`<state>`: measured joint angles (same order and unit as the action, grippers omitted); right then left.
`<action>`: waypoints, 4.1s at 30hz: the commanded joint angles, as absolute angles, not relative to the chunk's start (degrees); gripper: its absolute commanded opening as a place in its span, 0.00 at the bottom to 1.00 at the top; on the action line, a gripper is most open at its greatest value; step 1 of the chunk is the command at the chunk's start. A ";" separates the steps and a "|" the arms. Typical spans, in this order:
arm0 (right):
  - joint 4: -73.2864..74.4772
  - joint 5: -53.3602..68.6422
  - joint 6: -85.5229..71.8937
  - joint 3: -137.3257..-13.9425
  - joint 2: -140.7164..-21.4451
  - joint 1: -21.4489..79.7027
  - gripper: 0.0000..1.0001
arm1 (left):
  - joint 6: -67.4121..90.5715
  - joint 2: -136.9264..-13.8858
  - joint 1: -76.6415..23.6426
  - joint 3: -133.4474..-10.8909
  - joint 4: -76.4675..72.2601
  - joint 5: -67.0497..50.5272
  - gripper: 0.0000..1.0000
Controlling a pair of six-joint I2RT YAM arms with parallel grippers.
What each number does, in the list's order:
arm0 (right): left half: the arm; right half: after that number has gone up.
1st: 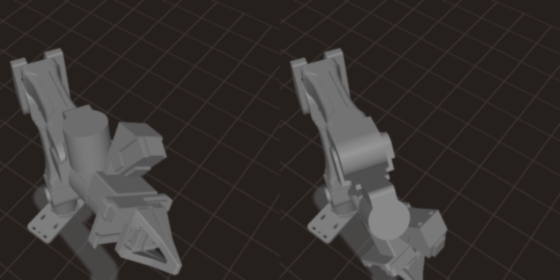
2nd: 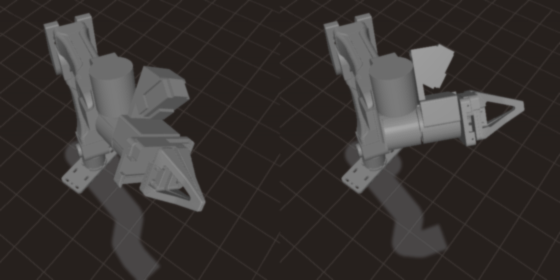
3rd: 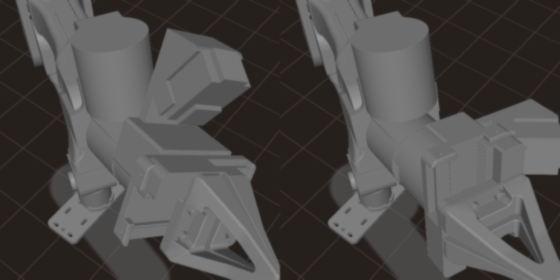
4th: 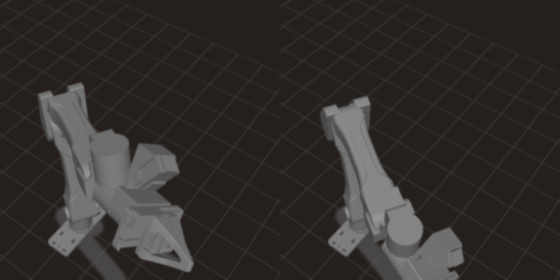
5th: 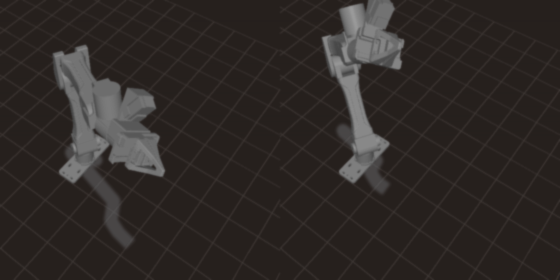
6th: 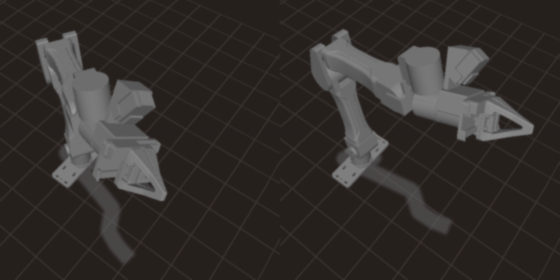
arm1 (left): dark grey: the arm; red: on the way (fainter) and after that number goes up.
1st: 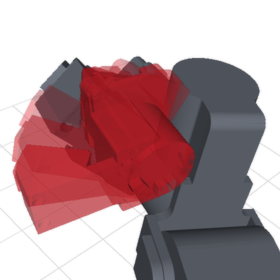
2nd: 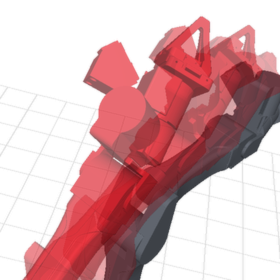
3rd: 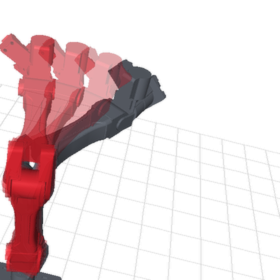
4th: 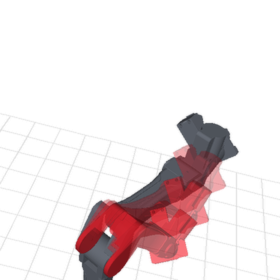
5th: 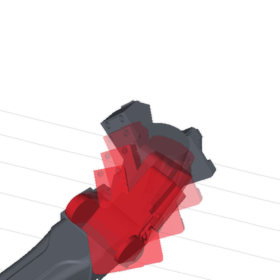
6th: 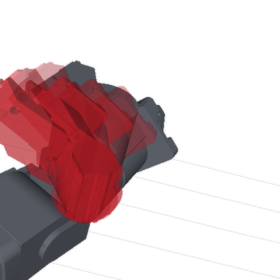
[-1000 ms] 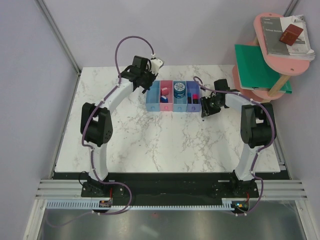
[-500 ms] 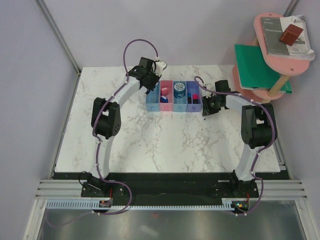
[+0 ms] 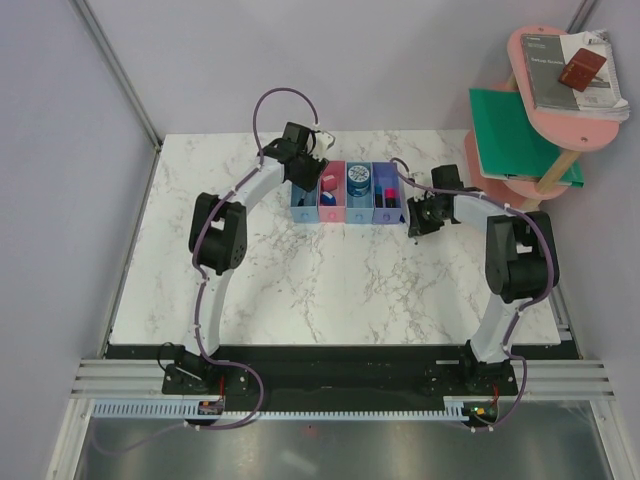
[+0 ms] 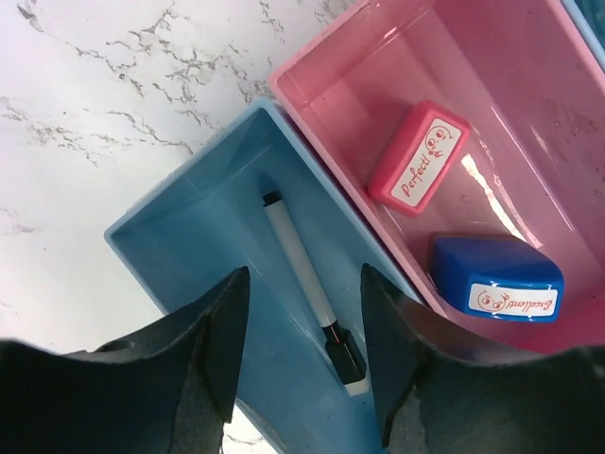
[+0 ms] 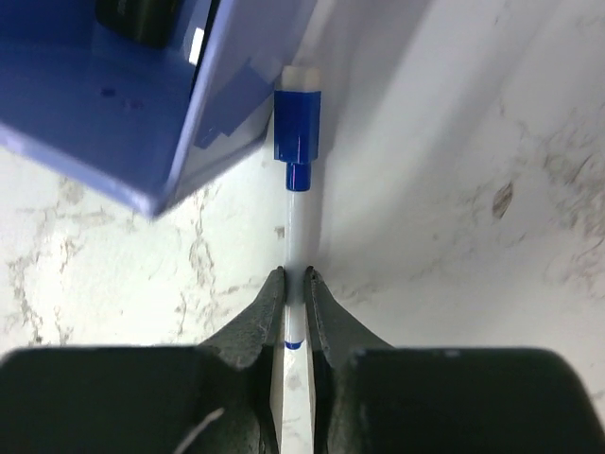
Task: Sort the stationery into containers
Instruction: Pick up the pen from the center of the board, then place the pen in the storage box.
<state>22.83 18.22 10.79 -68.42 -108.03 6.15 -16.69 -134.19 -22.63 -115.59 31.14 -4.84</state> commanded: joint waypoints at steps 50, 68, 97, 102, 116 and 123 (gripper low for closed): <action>3.71 -20.12 94.82 -40.52 -50.80 45.96 0.01 | -47.02 -118.82 -26.28 -126.21 88.07 -66.88 0.69; -6.50 -26.98 100.73 -41.57 -56.77 61.61 0.01 | -50.18 -120.32 -28.56 -123.84 88.07 -65.92 0.70; -4.48 -29.79 94.83 -35.51 -56.16 64.07 0.01 | -50.45 -114.44 -28.92 -120.77 88.15 -66.62 0.68; -5.10 -29.88 95.45 -36.12 -57.21 63.90 0.02 | -51.33 -112.85 -29.88 -117.78 88.07 -66.27 0.68; -6.24 -30.15 97.56 -39.28 -59.15 63.37 0.02 | -53.35 -111.97 -32.78 -110.92 88.07 -62.06 0.66; -6.42 -30.15 97.91 -39.73 -59.68 63.37 0.02 | -53.53 -112.59 -32.96 -110.13 88.07 -61.35 0.55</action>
